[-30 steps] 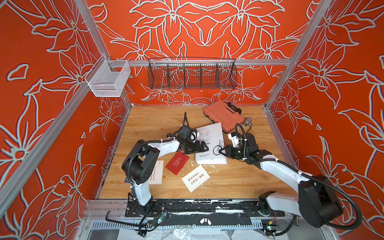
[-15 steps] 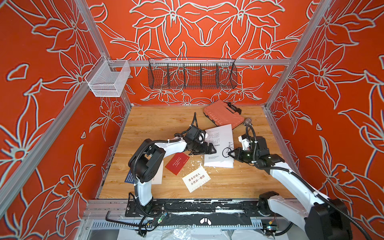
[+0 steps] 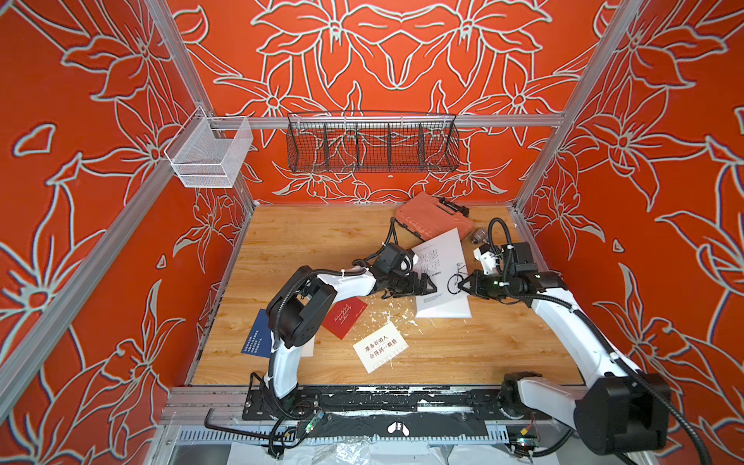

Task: Place the photos into the photo albums
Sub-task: Open the photo album at the center of the board.

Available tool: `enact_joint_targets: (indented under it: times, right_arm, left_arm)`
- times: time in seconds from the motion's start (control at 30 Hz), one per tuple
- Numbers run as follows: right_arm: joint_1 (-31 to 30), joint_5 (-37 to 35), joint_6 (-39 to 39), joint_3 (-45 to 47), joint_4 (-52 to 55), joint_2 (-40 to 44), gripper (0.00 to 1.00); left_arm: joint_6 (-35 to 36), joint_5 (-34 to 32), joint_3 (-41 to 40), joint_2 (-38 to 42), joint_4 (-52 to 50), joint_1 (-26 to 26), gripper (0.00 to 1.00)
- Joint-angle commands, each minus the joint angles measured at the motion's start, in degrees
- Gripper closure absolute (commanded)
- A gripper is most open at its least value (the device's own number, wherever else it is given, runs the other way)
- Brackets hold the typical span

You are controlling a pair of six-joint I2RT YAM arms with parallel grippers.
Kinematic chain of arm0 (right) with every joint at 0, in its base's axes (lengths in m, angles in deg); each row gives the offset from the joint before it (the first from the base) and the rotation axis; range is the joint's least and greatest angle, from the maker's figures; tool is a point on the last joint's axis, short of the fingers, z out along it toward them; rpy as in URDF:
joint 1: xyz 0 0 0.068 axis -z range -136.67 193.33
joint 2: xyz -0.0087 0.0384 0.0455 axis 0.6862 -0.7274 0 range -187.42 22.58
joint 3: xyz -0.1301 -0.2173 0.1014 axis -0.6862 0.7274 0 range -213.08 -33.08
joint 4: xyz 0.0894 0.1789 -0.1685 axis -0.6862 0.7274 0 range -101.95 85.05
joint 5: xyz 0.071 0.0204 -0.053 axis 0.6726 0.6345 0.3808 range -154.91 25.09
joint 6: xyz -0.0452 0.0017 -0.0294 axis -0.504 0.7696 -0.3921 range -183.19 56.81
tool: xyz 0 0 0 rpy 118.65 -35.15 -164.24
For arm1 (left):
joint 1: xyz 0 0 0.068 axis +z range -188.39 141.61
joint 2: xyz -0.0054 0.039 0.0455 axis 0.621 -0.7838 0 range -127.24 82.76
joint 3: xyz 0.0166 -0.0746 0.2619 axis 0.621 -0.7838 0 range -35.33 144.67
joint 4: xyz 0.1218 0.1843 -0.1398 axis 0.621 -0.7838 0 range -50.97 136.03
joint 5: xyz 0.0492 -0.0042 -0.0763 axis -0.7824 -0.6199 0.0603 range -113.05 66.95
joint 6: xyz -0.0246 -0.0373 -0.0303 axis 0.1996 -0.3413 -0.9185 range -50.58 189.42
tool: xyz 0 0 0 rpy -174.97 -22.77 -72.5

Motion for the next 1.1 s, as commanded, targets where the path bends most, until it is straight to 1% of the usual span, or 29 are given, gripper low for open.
enact_joint_targets:
  times: [0.0,0.07,0.17,0.23,0.3,0.37,0.43,0.53,0.6,0.7,0.77,0.93,1.07]
  right_arm:
    - [0.0,-0.8,-5.3,-3.4,6.4,-1.4,1.00]
    - [0.0,-1.0,-5.6,-6.0,8.6,-2.6,1.00]
    - [-0.1,-4.6,-6.4,-9.3,12.1,-3.6,1.00]
    - [-0.1,-6.6,-7.5,-11.2,14.1,-4.3,1.00]
    - [0.0,-7.8,-8.4,-12.5,15.3,-5.2,1.00]
    - [-0.1,-7.8,-8.6,-13.3,15.7,-6.2,1.00]
    - [0.0,-8.4,-8.3,-13.6,16.0,-7.0,1.00]
    - [0.0,-9.2,-7.5,-13.4,15.6,-6.9,1.00]
    - [0.0,-9.0,-6.8,-13.1,15.2,-6.3,1.00]
    - [0.1,-9.8,-6.1,-12.9,15.3,-5.2,1.00]
    - [0.1,-10.4,-5.6,-12.7,15.6,-3.8,1.00]
    - [0.5,-11.2,-5.8,-13.4,17.1,-2.3,1.00]
    - [0.6,-11.1,-6.8,-14.1,18.2,-3.1,1.00]
  left_arm:
    - [1.9,-4.1,-2.2,4.0,2.2,-1.0,0.03]
    - [2.7,-7.8,-5.7,8.1,2.1,0.5,0.03]
    - [1.9,-8.0,-9.1,12.2,1.7,4.3,0.03]
    - [2.2,-7.9,-9.1,12.4,-1.4,6.2,0.03]
    - [3.8,-7.4,-6.2,9.8,-6.8,6.8,0.02]
    - [4.3,-4.9,-1.0,4.6,-12.1,6.5,0.00]
    - [4.3,-3.1,4.1,-0.8,-15.7,5.6,0.06]
    - [5.5,-5.1,9.9,-5.5,-20.4,3.4,0.12]
    - [5.4,-5.1,12.0,-7.2,-21.9,3.1,0.15]
    - [4.0,-3.7,10.6,-7.1,-18.4,3.0,0.15]
    - [3.5,-0.8,10.9,-7.9,-15.9,2.6,0.15]
    - [3.4,6.1,15.7,-12.5,-11.5,0.4,0.12]
    - [-0.3,9.7,17.3,-15.8,-5.1,-0.1,0.12]
